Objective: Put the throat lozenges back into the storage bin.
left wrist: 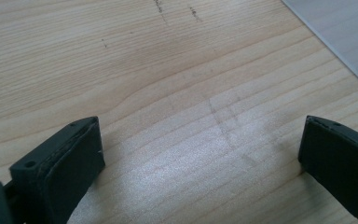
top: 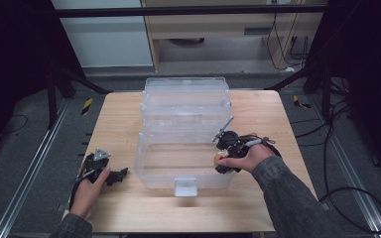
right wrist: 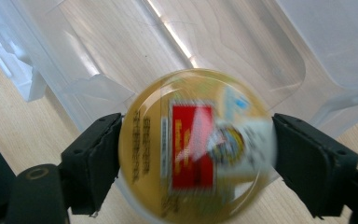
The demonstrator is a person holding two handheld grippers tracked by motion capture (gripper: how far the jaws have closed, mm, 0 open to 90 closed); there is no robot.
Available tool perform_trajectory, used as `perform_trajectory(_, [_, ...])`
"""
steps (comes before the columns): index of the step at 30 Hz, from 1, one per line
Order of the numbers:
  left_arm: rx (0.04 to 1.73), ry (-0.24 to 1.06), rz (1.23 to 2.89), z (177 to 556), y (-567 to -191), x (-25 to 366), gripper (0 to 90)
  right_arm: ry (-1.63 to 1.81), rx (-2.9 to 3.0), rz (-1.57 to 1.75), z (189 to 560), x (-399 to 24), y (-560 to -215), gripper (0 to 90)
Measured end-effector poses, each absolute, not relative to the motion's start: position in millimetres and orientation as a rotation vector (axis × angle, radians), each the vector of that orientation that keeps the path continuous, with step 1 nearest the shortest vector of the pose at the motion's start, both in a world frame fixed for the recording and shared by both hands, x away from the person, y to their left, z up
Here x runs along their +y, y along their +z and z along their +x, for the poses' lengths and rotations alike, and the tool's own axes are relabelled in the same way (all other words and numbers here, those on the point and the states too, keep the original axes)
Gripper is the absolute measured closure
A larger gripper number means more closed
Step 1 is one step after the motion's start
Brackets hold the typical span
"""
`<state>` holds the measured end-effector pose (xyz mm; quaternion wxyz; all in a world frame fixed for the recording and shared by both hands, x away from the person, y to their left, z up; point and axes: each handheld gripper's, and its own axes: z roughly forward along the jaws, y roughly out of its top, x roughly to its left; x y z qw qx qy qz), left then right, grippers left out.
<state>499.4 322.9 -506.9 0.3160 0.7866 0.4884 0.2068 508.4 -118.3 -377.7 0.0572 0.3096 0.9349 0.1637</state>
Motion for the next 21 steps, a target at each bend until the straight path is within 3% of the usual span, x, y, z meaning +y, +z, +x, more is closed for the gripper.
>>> perform_trajectory(4, [1.286,0.544,2.072,499,-507,323,0.0,0.515,2.824,0.939,508,-121,-375,19.7])
perform_trajectory(12, [1.286,0.545,2.072,499,-507,323,0.0,0.528,2.819,0.902,505,-125,-367,37.4])
perform_trajectory(21, [1.283,0.545,2.072,499,-507,323,0.0,0.518,2.811,0.862,503,-129,-358,47.5])
